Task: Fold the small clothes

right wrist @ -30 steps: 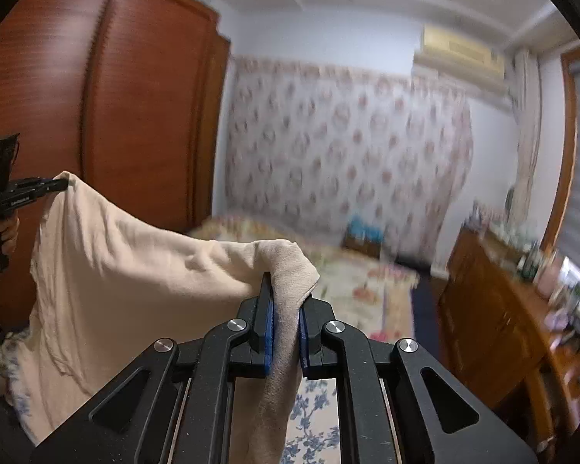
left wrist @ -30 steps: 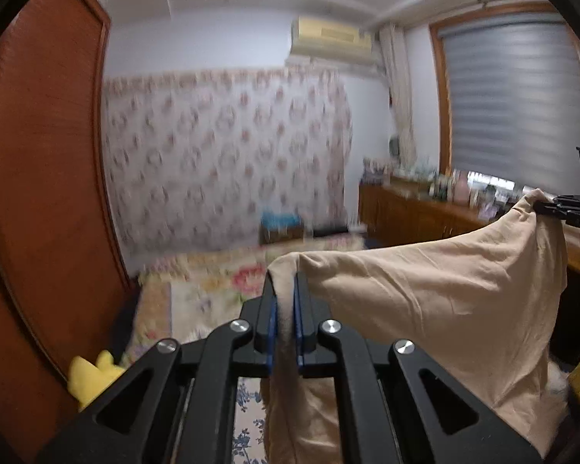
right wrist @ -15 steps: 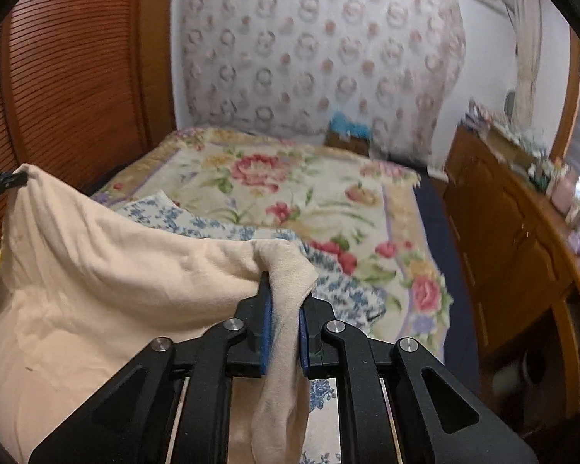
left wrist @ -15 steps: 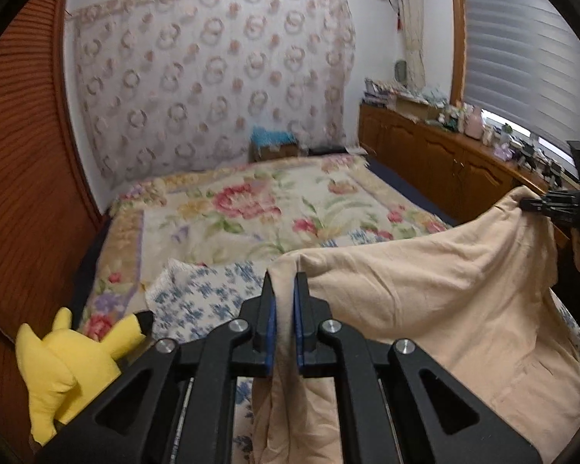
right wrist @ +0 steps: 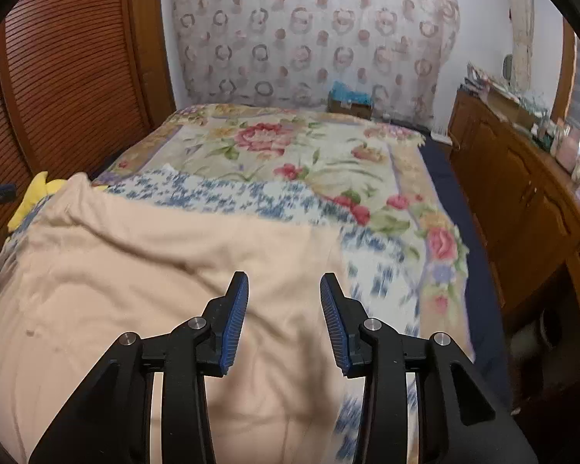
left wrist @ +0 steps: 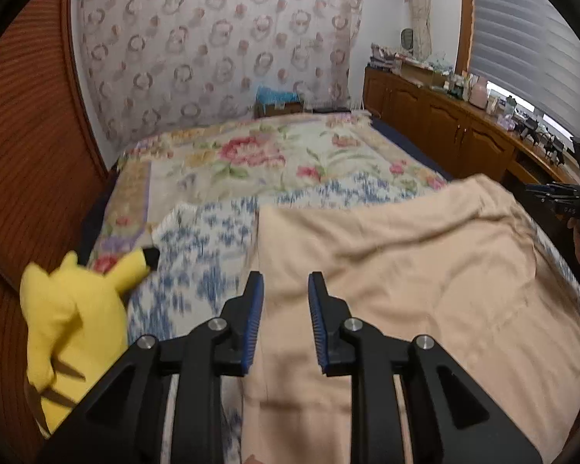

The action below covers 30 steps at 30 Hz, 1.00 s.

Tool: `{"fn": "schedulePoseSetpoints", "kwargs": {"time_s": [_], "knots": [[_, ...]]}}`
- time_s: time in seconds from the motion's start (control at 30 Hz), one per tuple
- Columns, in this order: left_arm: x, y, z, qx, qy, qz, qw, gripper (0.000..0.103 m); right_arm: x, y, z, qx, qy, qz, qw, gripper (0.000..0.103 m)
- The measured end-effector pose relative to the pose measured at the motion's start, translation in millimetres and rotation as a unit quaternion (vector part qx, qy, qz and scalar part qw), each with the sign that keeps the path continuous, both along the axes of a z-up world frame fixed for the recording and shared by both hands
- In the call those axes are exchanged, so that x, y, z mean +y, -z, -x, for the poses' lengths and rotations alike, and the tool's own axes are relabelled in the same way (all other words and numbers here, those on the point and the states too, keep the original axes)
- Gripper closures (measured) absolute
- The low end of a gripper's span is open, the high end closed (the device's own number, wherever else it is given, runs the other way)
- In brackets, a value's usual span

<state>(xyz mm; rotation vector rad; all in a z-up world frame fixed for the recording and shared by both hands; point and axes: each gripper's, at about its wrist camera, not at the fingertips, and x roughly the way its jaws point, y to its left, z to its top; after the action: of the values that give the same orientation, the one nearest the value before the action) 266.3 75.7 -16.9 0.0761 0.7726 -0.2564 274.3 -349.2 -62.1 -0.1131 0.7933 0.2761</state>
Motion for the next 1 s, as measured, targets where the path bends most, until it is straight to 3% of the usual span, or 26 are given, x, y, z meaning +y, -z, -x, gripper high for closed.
{"fn": "schedulePoseSetpoints", "kwargs": {"time_s": [0.37, 0.53, 1.0], "knots": [[17, 64, 53, 0.074, -0.022, 0.003, 0.997, 0.082, -18, 40, 44, 0.061, 0.035, -0.024, 0.997, 0.064], [14, 72, 64, 0.09, -0.013, 0.021, 0.9956, 0.082, -20, 53, 51, 0.085, 0.031, -0.046, 0.995, 0.064], [2, 67, 46, 0.098, -0.022, 0.028, 0.9946, 0.082, -13, 54, 31, 0.07, 0.053, -0.054, 0.995, 0.062]]}}
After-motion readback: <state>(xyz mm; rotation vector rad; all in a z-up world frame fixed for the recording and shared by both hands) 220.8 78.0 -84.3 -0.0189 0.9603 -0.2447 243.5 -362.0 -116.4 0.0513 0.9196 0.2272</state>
